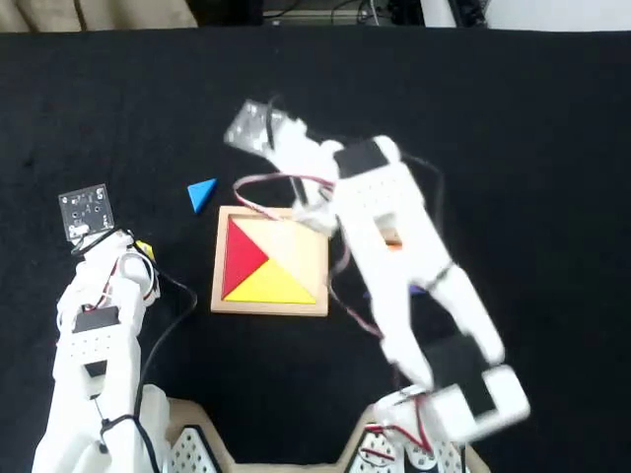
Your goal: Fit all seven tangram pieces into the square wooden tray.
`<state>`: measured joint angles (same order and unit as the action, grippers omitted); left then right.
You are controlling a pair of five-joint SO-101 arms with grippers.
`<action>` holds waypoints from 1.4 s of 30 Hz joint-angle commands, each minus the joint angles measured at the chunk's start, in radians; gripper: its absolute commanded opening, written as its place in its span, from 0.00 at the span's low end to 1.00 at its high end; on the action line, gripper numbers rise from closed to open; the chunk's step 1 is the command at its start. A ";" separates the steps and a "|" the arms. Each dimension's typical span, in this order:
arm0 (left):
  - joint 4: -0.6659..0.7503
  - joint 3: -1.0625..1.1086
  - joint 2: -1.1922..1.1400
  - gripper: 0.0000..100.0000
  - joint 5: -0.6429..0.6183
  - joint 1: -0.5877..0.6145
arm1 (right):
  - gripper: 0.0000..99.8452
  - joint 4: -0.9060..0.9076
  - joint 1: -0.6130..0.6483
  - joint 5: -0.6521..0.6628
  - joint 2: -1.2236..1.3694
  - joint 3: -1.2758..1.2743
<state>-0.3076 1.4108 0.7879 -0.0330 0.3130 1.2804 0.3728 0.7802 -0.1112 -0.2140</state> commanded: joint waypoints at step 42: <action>0.020 -0.005 0.020 0.10 -0.006 -0.013 | 0.18 -0.433 -0.485 0.684 0.058 -0.512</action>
<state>-0.3076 1.4108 0.7879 -0.0330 0.3130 0.8907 -0.0875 1.4461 -0.0760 -0.7526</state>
